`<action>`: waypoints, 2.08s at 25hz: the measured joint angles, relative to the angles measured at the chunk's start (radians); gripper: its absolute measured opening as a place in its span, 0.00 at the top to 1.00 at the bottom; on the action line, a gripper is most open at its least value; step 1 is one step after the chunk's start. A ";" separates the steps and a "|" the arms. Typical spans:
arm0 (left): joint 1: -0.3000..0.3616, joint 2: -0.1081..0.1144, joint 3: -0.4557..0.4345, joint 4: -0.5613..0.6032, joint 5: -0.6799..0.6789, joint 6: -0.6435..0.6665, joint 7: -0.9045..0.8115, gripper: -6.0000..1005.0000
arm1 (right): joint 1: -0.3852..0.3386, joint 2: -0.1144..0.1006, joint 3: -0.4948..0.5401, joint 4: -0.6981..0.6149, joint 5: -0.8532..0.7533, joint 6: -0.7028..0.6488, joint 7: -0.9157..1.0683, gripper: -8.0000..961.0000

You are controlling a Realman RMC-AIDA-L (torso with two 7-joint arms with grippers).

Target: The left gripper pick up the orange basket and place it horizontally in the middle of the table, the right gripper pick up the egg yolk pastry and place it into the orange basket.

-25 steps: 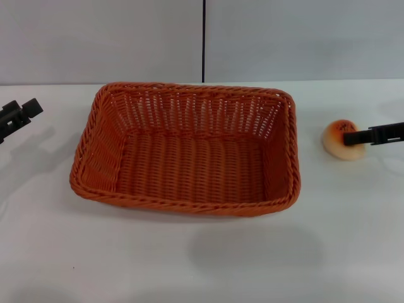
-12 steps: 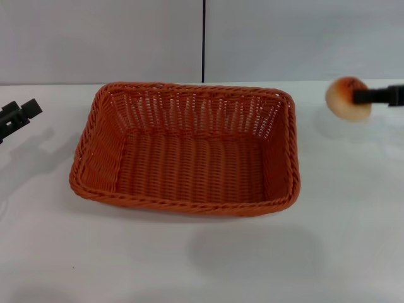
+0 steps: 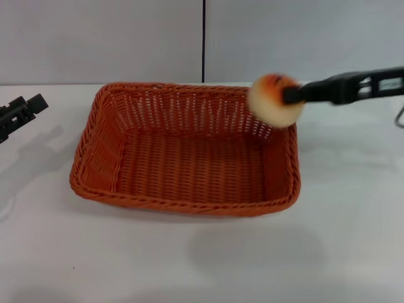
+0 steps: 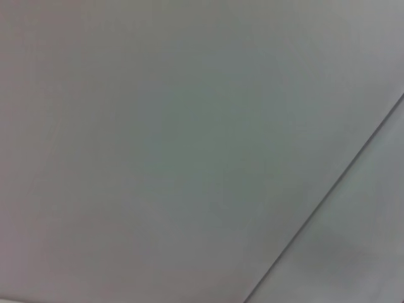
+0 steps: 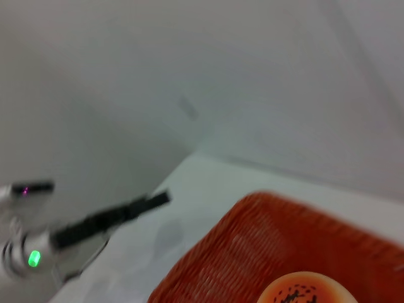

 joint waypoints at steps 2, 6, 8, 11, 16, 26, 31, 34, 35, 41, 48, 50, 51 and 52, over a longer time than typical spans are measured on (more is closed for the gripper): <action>0.000 0.000 0.000 0.000 0.000 0.004 -0.002 0.24 | 0.015 0.002 -0.050 0.021 0.000 0.021 -0.012 0.93; 0.006 -0.001 0.000 -0.010 -0.008 0.019 -0.002 0.24 | 0.025 0.004 -0.105 0.045 -0.001 0.071 -0.033 0.90; 0.008 -0.001 -0.001 -0.021 -0.017 0.028 -0.001 0.24 | 0.023 0.006 -0.108 0.047 0.001 0.087 -0.044 0.89; 0.014 -0.001 -0.001 -0.025 -0.030 0.044 0.001 0.24 | 0.021 0.007 -0.107 0.049 0.002 0.090 -0.055 0.87; 0.024 -0.001 -0.002 -0.026 -0.063 0.066 0.013 0.24 | 0.003 0.008 -0.100 0.039 0.031 0.069 -0.085 0.83; 0.095 -0.001 -0.012 -0.200 -0.291 0.205 0.422 0.24 | -0.262 0.014 -0.064 -0.033 0.414 0.033 -0.416 0.40; 0.144 -0.001 -0.018 -0.270 -0.333 0.293 0.700 0.24 | -0.376 0.015 0.063 0.208 0.646 0.030 -0.800 0.39; 0.158 -0.001 -0.030 -0.291 -0.338 0.296 0.766 0.24 | -0.410 0.014 0.167 0.442 0.796 0.015 -1.105 0.39; 0.170 -0.001 -0.046 -0.319 -0.341 0.294 0.834 0.24 | -0.415 0.014 0.193 0.500 0.824 0.013 -1.180 0.39; 0.192 -0.001 -0.114 -0.471 -0.341 0.253 1.152 0.24 | -0.419 0.017 0.364 0.866 0.975 0.018 -1.657 0.39; 0.170 -0.004 -0.161 -0.587 -0.342 0.129 1.270 0.24 | -0.387 0.020 0.432 1.007 1.036 0.048 -1.801 0.39; 0.163 -0.004 -0.162 -0.592 -0.342 0.107 1.270 0.24 | -0.379 0.020 0.432 1.015 1.035 0.062 -1.801 0.39; 0.160 -0.004 -0.162 -0.594 -0.342 0.102 1.268 0.24 | -0.376 0.020 0.433 1.017 1.035 0.065 -1.802 0.39; 0.159 -0.004 -0.162 -0.594 -0.342 0.101 1.265 0.24 | -0.372 0.021 0.435 1.020 1.035 0.066 -1.802 0.39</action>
